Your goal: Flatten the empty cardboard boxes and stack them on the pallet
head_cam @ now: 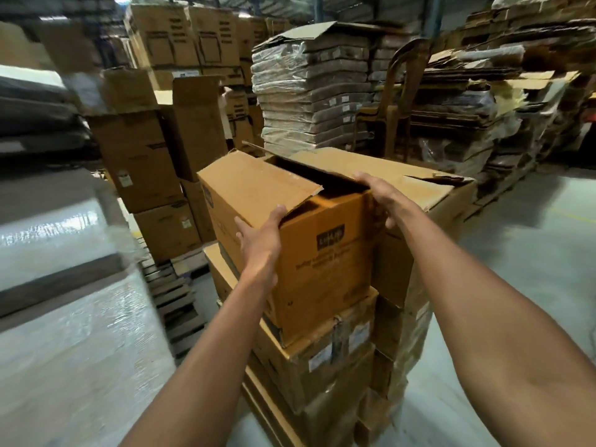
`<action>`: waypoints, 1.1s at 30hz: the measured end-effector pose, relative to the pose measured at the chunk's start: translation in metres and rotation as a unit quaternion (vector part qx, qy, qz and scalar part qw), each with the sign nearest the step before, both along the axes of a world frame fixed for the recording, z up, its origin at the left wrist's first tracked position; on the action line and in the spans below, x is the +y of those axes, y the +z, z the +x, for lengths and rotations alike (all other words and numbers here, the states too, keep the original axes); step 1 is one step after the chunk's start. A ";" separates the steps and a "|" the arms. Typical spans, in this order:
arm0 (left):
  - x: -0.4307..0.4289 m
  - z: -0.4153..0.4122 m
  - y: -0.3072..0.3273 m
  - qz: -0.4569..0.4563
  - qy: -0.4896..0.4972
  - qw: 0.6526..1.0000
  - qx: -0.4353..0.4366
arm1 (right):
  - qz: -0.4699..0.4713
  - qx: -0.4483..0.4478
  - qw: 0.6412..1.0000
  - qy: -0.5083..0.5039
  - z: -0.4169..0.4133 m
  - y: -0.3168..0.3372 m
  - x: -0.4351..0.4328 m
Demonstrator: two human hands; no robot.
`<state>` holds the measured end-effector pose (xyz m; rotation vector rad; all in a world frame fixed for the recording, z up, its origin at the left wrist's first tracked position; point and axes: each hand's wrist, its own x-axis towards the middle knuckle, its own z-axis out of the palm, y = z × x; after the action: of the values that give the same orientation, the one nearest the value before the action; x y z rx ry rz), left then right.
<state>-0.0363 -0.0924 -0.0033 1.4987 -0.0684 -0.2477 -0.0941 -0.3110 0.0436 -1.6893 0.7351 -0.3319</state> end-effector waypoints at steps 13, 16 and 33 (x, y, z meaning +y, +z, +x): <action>0.063 -0.011 0.056 0.024 0.090 0.991 -0.095 | -0.008 -0.130 0.991 0.013 0.000 0.009 0.048; 0.107 -0.010 0.075 0.018 0.093 0.988 -0.122 | -0.006 -0.169 0.985 0.030 0.007 0.017 0.086; 0.490 0.001 0.022 0.058 0.244 0.961 -0.117 | 0.028 -0.161 0.968 0.192 0.089 -0.048 0.466</action>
<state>-0.0350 0.3977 0.0190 1.6061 0.1294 0.3300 -0.0047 0.1548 -0.0042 -1.6308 0.1680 -0.2986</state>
